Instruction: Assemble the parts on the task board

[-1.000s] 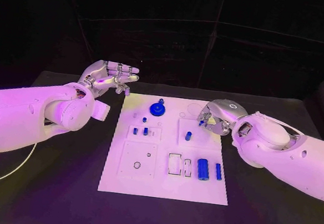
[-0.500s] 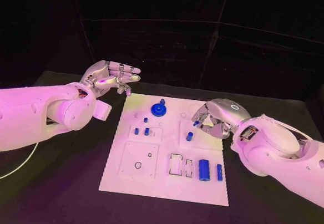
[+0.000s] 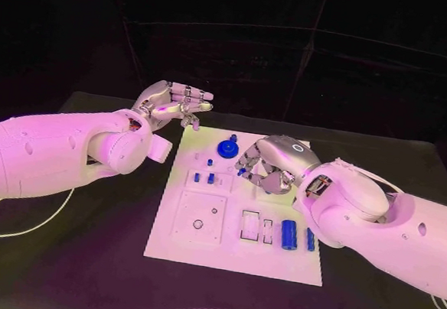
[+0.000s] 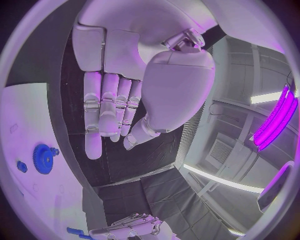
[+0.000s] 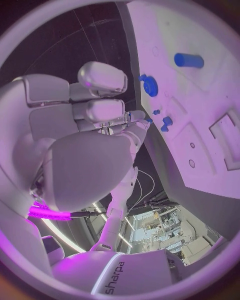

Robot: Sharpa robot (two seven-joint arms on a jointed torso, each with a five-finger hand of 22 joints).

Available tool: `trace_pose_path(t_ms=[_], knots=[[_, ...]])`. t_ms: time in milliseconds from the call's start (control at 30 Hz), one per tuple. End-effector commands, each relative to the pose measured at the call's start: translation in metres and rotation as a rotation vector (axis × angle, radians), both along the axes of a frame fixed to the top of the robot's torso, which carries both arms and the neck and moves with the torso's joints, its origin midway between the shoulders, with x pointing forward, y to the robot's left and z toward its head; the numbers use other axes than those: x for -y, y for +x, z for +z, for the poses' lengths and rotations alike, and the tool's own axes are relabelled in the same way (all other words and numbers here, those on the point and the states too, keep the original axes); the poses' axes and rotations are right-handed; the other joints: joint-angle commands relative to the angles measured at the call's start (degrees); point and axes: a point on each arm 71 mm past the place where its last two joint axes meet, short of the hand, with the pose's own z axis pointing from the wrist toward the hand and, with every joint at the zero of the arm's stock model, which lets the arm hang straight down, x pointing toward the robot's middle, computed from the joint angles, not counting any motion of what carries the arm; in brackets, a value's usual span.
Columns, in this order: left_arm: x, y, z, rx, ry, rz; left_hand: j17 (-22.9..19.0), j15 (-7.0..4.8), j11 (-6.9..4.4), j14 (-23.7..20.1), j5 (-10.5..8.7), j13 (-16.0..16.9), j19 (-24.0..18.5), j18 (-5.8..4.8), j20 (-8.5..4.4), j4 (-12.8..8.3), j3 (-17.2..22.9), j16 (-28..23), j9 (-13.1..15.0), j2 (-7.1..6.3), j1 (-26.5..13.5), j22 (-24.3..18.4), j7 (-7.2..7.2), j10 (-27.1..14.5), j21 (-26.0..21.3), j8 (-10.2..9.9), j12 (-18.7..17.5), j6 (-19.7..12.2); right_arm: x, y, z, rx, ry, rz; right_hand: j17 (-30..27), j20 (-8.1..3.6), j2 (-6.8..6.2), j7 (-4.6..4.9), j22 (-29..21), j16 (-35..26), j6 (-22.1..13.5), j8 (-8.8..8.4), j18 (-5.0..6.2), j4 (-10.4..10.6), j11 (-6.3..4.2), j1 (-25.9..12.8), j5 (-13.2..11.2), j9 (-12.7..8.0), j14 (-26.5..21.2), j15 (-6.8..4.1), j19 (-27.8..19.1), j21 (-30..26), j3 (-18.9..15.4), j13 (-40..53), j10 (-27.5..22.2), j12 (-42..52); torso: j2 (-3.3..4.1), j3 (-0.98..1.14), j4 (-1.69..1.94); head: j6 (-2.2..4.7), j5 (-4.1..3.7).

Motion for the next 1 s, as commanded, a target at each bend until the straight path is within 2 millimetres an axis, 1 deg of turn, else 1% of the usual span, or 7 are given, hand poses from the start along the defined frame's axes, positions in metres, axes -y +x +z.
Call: trace_pose_path(t_ms=[33,200,300,400,767,867,1000], knots=[[0.002,0.001,0.001,-0.004,-0.008,-0.011,-0.10,-0.04,-0.04,-0.48,0.13,0.04,-0.45,0.74,0.02,0.00,-0.40,-0.21,0.08,0.08,-0.19,-0.06,0.30,-0.25,-0.40,0.04,0.19,0.01,-0.010,-0.003,-0.007,-0.021,-0.014,0.036,-0.05,-0.01,-0.09,-0.04,-0.02,0.00,0.24,0.10,-0.75,0.12,0.02,-0.48,-0.16,0.06,1.83,-0.54,0.19,0.28,0.34,-0.06,0.22,-0.31,0.02,0.00,-0.22,-0.35,0.85],[0.006,0.001,0.001,-0.004,-0.009,-0.016,-0.10,-0.04,-0.04,-0.48,0.13,0.04,-0.45,0.74,0.02,0.00,-0.40,-0.21,0.08,0.08,-0.19,-0.06,0.30,-0.25,-0.40,0.04,0.19,0.01,-0.026,-0.009,-0.023,-0.049,-0.029,0.072,-0.11,-0.02,-0.12,-0.02,0.02,-0.01,0.20,0.04,-0.76,-0.02,0.04,-0.56,-0.12,0.04,1.81,-0.53,0.19,0.30,0.46,-0.07,0.21,-0.41,0.02,0.07,-0.18,-0.63,1.37],[0.007,0.001,0.001,-0.004,-0.010,-0.020,-0.10,-0.04,-0.04,-0.48,0.13,0.04,-0.45,0.74,0.02,0.00,-0.40,-0.21,0.08,0.08,-0.19,-0.06,0.30,-0.25,-0.40,0.04,0.19,0.01,-0.033,-0.012,-0.032,-0.066,-0.043,0.088,-0.13,-0.02,-0.15,-0.01,0.03,-0.02,0.19,0.02,-0.76,-0.07,0.04,-0.58,-0.11,0.04,1.81,-0.53,0.19,0.31,0.49,-0.07,0.21,-0.44,-0.01,0.18,-0.08,-0.85,1.60],[0.007,0.001,0.001,-0.005,-0.010,-0.021,-0.16,-0.03,-0.04,-0.51,0.13,0.05,-0.46,0.74,0.03,0.04,-0.45,-0.23,0.08,0.13,-0.24,-0.07,0.30,-0.28,-0.42,0.06,0.23,0.04,-0.037,-0.013,-0.040,-0.079,-0.062,0.098,-0.19,-0.03,-0.17,0.00,0.11,-0.05,0.17,0.00,-0.78,-0.11,0.06,-0.63,-0.10,0.03,1.80,-0.52,0.22,0.36,0.52,-0.07,0.21,-0.47,0.01,0.18,-0.03,-1.03,1.87],[0.007,0.002,0.000,-0.007,-0.009,-0.020,-0.16,-0.02,-0.04,-0.52,0.13,0.05,-0.46,0.74,0.03,0.05,-0.46,-0.23,0.08,0.14,-0.25,-0.08,0.30,-0.28,-0.42,0.07,0.23,0.04,-0.045,-0.016,-0.051,-0.109,-0.095,0.118,-0.33,-0.02,-0.22,0.05,0.11,-0.11,0.14,-0.08,-0.78,-0.17,0.11,-0.96,-0.15,0.01,1.77,-0.49,0.19,0.36,0.59,-0.07,0.21,-0.60,0.01,0.22,-0.26,-1.55,2.59],[0.008,0.003,0.000,-0.008,-0.009,-0.022,-0.16,-0.02,-0.04,-0.52,0.13,0.05,-0.46,0.74,0.03,0.05,-0.46,-0.23,0.08,0.14,-0.25,-0.08,0.30,-0.28,-0.42,0.07,0.23,0.04,-0.047,-0.017,-0.053,-0.114,-0.097,0.123,-0.33,-0.02,-0.22,0.05,0.11,-0.11,0.14,-0.08,-0.78,-0.17,0.11,-0.96,-0.15,0.01,1.77,-0.49,0.19,0.36,0.59,-0.07,0.21,-0.60,0.03,0.25,-0.19,-1.68,2.69],[0.008,0.003,0.000,-0.009,-0.008,-0.022,-0.16,-0.02,-0.04,-0.52,0.13,0.05,-0.46,0.74,0.03,0.05,-0.46,-0.23,0.08,0.14,-0.25,-0.08,0.30,-0.28,-0.42,0.07,0.23,0.04,-0.049,-0.018,-0.054,-0.118,-0.098,0.130,-0.39,-0.01,-0.23,0.06,0.05,-0.14,0.13,-0.11,-0.77,-0.20,0.12,-1.07,-0.16,0.00,1.75,-0.48,0.16,0.33,0.62,-0.08,0.21,-0.65,0.00,0.18,-0.14,-1.82,2.69]])
